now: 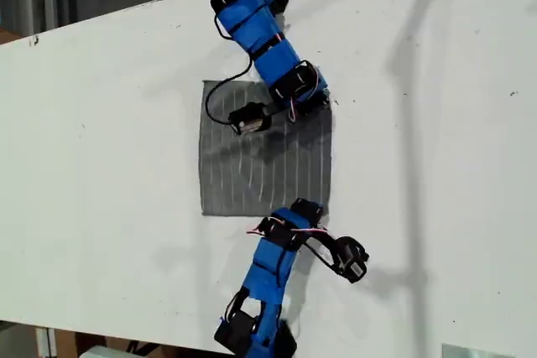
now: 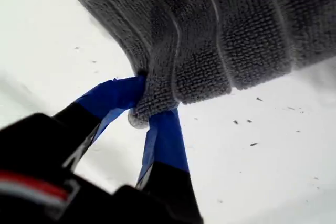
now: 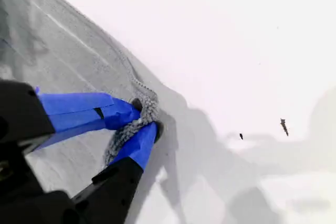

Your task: Grasp corners of a square towel and fold twice.

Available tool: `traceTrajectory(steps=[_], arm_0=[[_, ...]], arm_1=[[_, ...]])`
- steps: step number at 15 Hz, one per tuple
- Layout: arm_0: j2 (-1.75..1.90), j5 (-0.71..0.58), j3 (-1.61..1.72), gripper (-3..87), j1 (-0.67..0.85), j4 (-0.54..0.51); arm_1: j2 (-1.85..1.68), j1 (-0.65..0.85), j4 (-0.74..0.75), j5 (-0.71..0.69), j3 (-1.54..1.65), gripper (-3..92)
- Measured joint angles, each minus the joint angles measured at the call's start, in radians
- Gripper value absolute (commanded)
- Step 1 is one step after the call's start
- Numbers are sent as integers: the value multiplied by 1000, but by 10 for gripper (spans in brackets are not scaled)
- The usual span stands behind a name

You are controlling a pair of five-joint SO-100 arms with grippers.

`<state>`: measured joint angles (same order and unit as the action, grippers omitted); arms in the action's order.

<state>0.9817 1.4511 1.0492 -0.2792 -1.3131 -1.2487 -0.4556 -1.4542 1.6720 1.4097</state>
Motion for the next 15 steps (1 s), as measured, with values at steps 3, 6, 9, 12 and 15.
traceTrajectory(steps=[3, 6, 9, 12, 15], arm_0=[[100, -109, -104, -1, -2, -141], [296, -204, -87, -1, 95, -241], [419, -311, -86, -1, 287, -327], [443, -425, -71, -1, 531, -356], [408, -537, -83, -1, 716, -357]], arm_1=[[-28, 58, -192, -14, -166, -1], [-204, 204, -225, -57, -67, -1], [-371, 428, -230, -193, 37, -1], [-474, 683, -192, -385, 61, -1], [-551, 885, -147, -537, 75, -1]])
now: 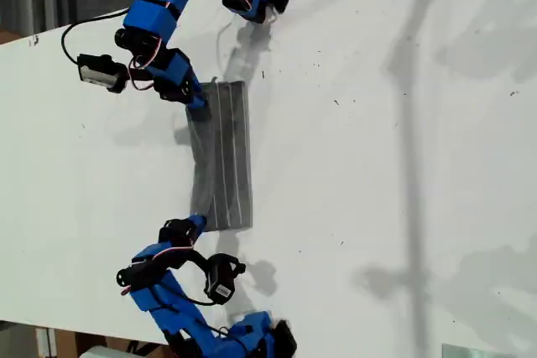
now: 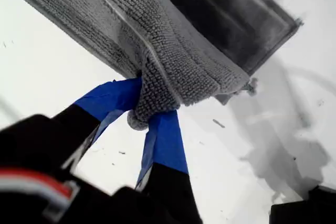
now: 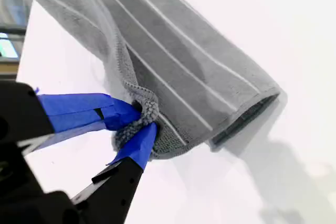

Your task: Grasp corners of a square towel and fold twice.

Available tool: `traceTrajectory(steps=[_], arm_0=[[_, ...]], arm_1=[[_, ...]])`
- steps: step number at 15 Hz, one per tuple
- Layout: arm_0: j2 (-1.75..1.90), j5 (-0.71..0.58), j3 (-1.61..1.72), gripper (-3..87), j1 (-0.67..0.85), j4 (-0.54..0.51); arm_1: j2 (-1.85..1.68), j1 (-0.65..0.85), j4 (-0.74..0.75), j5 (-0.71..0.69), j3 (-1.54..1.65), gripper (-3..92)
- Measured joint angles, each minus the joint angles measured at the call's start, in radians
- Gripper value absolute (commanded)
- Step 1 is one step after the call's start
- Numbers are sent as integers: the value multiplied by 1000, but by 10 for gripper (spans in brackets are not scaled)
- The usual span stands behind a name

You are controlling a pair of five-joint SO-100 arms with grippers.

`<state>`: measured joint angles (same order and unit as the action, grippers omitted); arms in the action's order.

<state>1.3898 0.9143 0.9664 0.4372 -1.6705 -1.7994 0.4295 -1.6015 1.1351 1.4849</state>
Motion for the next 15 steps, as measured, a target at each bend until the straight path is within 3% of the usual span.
traceTrajectory(steps=[2, 4, 12, 15], arm_0=[[-135, -77, -21, -1, 133, 20], [-261, -107, -49, -1, 198, 34], [-273, -126, -69, -1, 213, 35], [-282, -28, -29, -1, 127, 35]], arm_1=[[-2, 118, 100, -64, 95, -1], [57, 144, 186, -71, 175, -1], [124, 201, 221, -123, 225, -1], [138, 132, 198, -92, 252, -1]])
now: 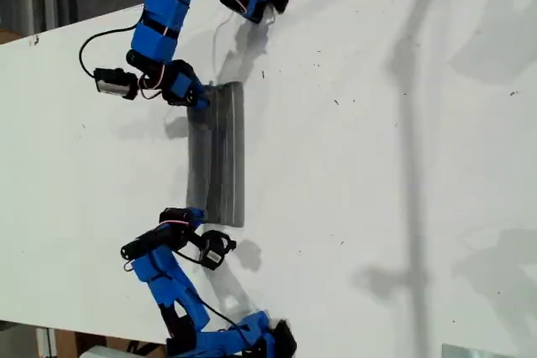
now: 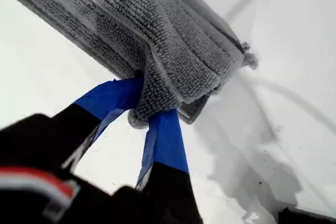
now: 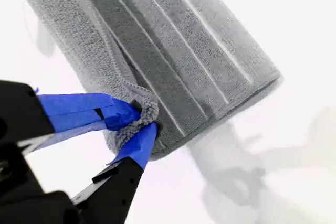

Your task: Grasp corners of a square towel and fold twice.

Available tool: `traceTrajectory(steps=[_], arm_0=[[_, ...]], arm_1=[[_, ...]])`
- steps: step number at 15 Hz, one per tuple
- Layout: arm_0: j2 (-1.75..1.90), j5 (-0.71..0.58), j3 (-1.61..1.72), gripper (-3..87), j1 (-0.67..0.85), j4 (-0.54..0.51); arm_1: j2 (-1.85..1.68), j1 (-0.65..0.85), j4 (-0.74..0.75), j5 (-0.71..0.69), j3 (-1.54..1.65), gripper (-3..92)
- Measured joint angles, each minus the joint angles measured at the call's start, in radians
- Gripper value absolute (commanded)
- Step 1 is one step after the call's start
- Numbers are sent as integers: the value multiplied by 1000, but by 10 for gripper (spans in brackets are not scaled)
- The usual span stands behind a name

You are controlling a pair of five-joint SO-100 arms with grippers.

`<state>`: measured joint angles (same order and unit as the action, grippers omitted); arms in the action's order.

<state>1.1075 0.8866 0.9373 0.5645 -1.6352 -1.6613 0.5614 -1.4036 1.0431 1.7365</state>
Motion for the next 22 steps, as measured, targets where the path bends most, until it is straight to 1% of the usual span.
traceTrajectory(steps=[2, 4, 6, 10, 11, 12, 13, 14, 16, 19, 22], arm_0=[[-54, 78, -2, -1, -77, 0], [-57, 144, 11, -1, -115, -8], [-69, 178, 17, -1, -147, -18], [-71, 186, 112, -1, -173, -26], [-71, 178, 130, -1, -173, -25], [-69, 166, 133, 30, -172, -25], [-69, 158, 133, 119, -172, -25], [-71, 146, 135, 258, -172, -31], [-31, 135, 133, 329, -160, -31], [147, 120, 166, 302, -137, -40], [298, 97, 250, 298, -129, -46]], arm_1=[[40, -38, -2, 37, 23, -1], [43, -120, 6, 100, 52, -1], [43, -160, 20, 118, 74, -1], [60, -178, 48, 138, 121, -1], [74, -176, 58, 138, 132, 66], [81, -179, 71, 138, 143, 304], [81, -179, 74, 138, 155, 356], [83, -178, 61, 138, 160, 403], [83, -181, 58, 138, 166, 438], [11, -133, 18, 94, 204, 437], [-60, 23, -2, -28, 242, 426]])
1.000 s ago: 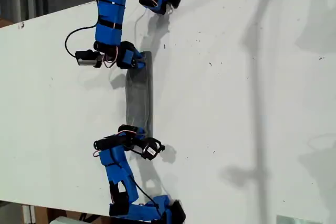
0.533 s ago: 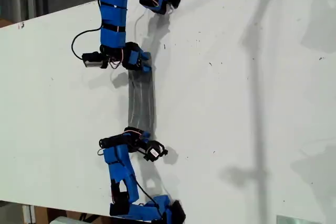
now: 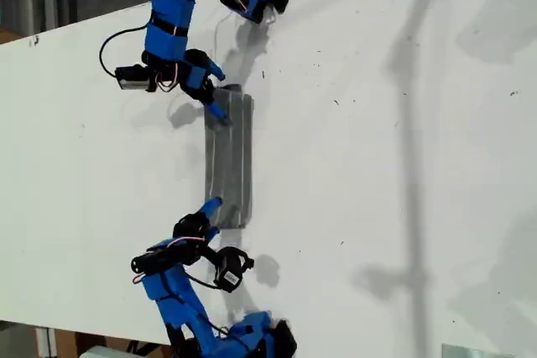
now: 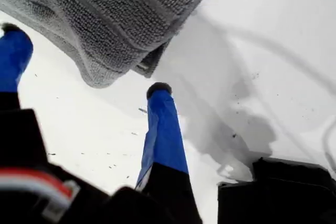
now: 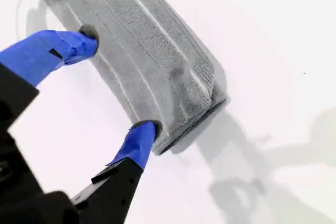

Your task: Grasp corners of a square towel and fold twice.

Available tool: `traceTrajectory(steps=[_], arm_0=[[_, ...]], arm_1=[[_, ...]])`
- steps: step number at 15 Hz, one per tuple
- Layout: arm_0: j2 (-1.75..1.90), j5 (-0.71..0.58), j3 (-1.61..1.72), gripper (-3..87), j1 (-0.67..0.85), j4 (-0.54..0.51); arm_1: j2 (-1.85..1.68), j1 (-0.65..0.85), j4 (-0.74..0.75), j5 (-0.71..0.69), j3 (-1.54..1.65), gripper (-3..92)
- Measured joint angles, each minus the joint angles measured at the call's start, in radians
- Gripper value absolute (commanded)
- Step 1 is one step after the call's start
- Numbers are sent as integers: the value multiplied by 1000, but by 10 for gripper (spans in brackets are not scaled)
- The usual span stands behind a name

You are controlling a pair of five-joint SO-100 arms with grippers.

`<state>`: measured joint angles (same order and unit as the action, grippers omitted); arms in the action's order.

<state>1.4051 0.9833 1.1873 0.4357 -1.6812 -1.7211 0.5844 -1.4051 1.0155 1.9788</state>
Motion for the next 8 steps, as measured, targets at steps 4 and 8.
traceTrajectory(steps=[4, 8], arm_0=[[245, 40, 215, 301, 8, -3], [647, 149, 577, 300, 25, -6]], arm_1=[[135, 97, 75, -77, 34, 400], [212, 61, 189, -46, 121, 0]])
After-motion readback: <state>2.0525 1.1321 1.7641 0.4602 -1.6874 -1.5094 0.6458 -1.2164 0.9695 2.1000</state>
